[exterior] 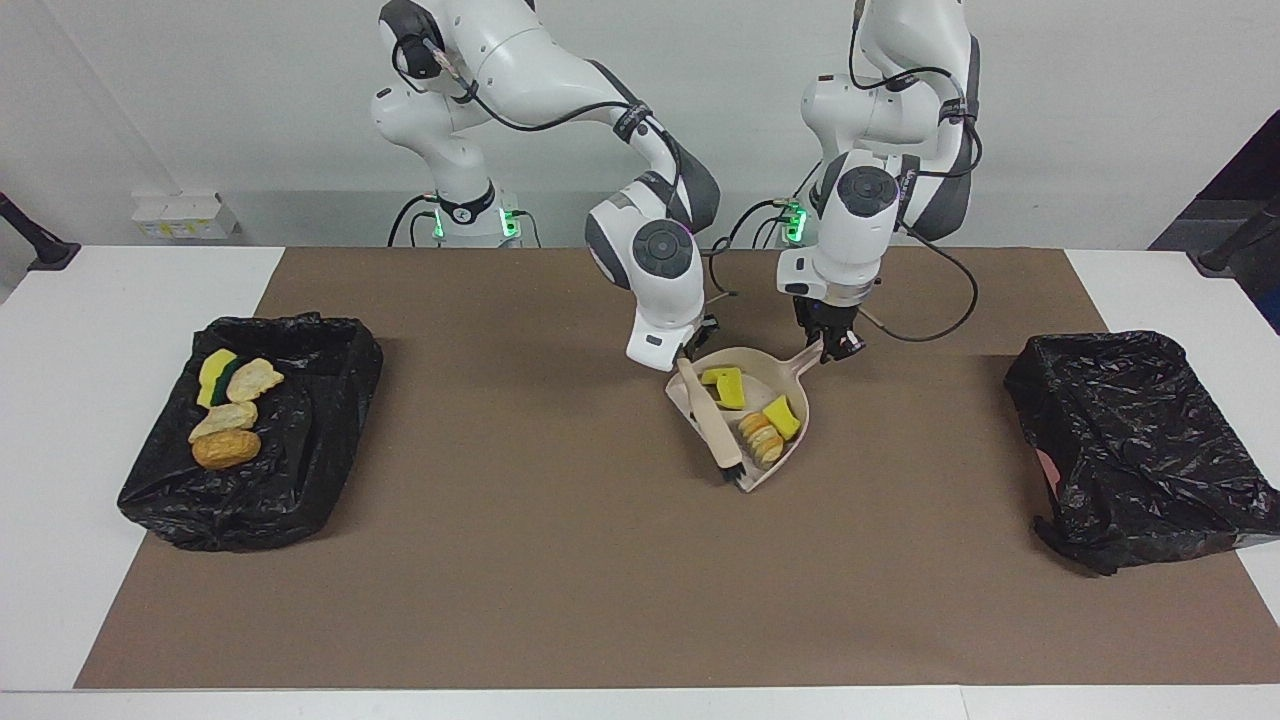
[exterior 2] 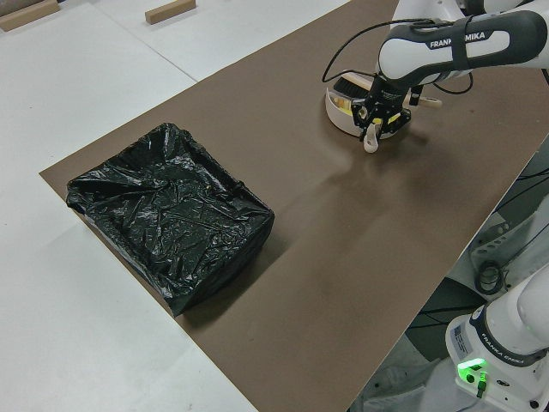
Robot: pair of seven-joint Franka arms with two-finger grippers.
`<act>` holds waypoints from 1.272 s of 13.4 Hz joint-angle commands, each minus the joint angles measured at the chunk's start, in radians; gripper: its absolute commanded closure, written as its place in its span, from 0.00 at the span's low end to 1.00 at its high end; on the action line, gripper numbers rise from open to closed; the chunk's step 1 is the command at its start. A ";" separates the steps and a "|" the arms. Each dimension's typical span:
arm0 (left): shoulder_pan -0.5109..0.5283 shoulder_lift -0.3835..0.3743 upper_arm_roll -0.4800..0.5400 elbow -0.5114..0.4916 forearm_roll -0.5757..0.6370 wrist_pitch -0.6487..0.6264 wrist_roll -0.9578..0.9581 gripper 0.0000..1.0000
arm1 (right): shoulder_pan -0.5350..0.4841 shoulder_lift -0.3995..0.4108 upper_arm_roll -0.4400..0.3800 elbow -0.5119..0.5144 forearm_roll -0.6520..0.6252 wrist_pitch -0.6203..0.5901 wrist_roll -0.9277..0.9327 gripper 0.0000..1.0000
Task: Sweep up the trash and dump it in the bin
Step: 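Lift the dustpan with the left gripper toward the black bag nearest it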
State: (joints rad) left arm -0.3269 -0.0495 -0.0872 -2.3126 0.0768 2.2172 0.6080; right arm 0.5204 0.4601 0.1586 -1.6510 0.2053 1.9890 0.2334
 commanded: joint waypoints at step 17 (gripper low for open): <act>0.274 -0.050 0.021 0.267 -0.106 -0.305 -0.086 1.00 | 0.160 -0.271 -0.005 -0.308 -0.075 -0.040 0.510 1.00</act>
State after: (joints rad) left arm -0.1157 -0.0973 -0.0595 -2.0924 0.0106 1.9829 0.5268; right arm 0.6480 0.2265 0.1545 -1.8684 0.1314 1.8841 0.7032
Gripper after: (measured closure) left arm 0.687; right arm 0.744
